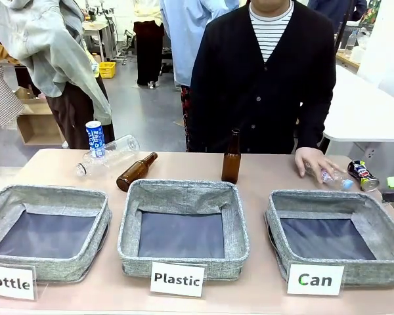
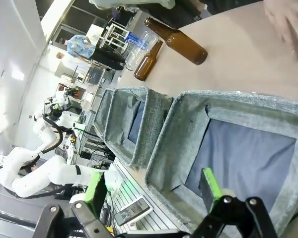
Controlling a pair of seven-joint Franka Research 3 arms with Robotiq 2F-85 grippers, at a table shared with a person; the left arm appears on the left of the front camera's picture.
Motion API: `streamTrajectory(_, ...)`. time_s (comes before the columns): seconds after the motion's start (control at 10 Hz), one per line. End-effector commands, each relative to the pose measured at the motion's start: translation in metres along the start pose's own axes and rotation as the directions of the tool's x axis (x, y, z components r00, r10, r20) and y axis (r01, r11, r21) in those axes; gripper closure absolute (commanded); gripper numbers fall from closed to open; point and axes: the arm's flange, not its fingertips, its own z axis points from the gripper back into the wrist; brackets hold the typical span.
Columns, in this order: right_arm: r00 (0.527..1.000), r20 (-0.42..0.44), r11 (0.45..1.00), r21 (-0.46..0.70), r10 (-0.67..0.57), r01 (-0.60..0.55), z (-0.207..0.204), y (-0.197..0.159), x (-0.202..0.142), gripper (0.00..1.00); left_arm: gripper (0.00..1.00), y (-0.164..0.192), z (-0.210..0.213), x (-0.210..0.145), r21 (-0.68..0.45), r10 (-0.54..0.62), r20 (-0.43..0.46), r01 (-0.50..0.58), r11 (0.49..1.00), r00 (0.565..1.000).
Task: Sort the can waste into the basket.
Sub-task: Pick up the can waste from the table and place it in the right Fabric basket.
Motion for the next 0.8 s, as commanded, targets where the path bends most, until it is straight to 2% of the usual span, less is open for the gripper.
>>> streamTrajectory(0.0,1.000,-0.003,0.981,-0.193,-0.005,0.005,0.006,0.014,0.004,0.00,0.00,-0.001,0.000,0.003,-0.004,-0.019,0.003,0.019,1.000,1.000)
streamTrajectory(0.1,0.997,-0.039,0.919,-0.386,0.073,-0.083,0.016,0.037,0.007,0.00,0.00,-0.001,0.000,0.003,-0.004,-0.019,0.003,0.019,1.000,1.000)
streamTrajectory(0.2,0.998,-0.033,0.797,-0.601,0.060,-0.067,0.027,0.058,0.014,0.00,0.00,-0.001,0.000,0.003,-0.004,-0.019,0.003,0.019,1.000,1.000)
streamTrajectory(0.3,0.999,0.037,0.616,-0.787,0.004,0.027,0.037,0.073,0.024,0.00,0.00,-0.001,0.000,0.003,-0.004,-0.019,0.003,0.019,1.000,1.000)
streamTrajectory(0.4,0.995,0.097,0.549,-0.833,0.034,0.063,0.040,0.085,0.030,0.00,0.00,-0.001,0.000,0.003,-0.004,-0.019,0.003,0.019,1.000,1.000)
streamTrajectory(0.5,0.993,0.024,0.602,-0.797,0.113,-0.049,0.028,0.096,0.043,0.00,0.00,-0.001,0.000,0.003,-0.004,-0.019,0.003,0.019,1.000,1.000)
streamTrajectory(0.7,0.994,0.043,0.603,-0.798,0.098,-0.025,-0.008,0.099,0.094,0.00,0.00,-0.001,0.000,0.003,-0.004,-0.019,0.003,0.019,1.000,1.000)
